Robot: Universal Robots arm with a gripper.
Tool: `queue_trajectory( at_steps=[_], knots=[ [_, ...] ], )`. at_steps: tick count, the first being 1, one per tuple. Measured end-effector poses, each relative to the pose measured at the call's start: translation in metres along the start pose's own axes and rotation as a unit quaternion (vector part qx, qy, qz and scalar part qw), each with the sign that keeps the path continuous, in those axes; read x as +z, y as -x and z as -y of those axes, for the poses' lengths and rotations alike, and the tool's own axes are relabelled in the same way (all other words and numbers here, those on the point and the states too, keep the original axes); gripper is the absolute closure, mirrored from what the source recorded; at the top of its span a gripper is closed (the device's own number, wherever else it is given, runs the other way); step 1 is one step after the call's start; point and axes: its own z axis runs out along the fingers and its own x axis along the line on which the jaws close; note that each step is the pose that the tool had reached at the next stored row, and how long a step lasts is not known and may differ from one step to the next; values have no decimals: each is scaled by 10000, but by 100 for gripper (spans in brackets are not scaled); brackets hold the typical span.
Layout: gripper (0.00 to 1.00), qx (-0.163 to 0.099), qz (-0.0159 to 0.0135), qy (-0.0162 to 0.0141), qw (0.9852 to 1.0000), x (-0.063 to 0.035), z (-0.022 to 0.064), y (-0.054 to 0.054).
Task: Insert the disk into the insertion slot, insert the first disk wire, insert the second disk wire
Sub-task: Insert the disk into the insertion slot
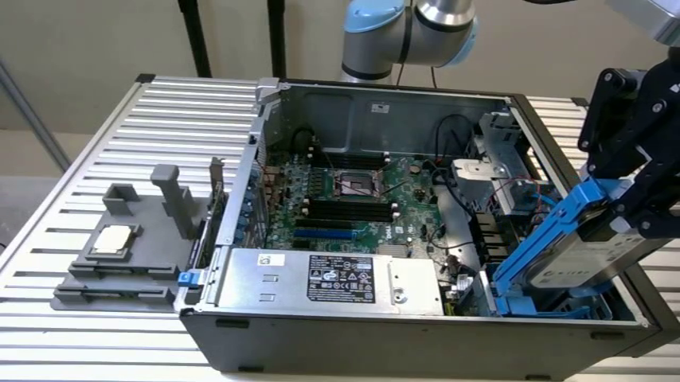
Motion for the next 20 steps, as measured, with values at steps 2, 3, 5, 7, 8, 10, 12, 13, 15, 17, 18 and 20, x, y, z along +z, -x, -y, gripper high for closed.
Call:
queue_trajectory(
  at_steps=[2, 3, 5, 7, 8, 10, 12, 13, 15, 17, 18, 20],
  knots=[
    [68, 0, 0, -1, 10000, 11, 0, 0],
    [68, 0, 0, -1, 10000, 14, 0, 1],
    [68, 0, 0, -2, 10000, 21, 0, 1],
    [68, 0, 3, -2, 10000, 31, 1, 1],
    [68, 0, 2, -2, 10000, 31, 0, 1],
    [68, 0, 1, -2, 10000, 31, 1, 5],
    [68, 0, 1, -2, 10000, 32, 1, 7],
    [68, 0, 2, -2, 10000, 33, 1, 7],
    [68, 0, 2, -2, 10000, 42, 1, 8],
    [68, 0, 1, -2, 10000, 52, 2, 9],
    [68, 0, 1, -2, 10000, 56, 2, 11],
    [68, 0, 3, -2, 10000, 64, 2, 14]
  ],
)
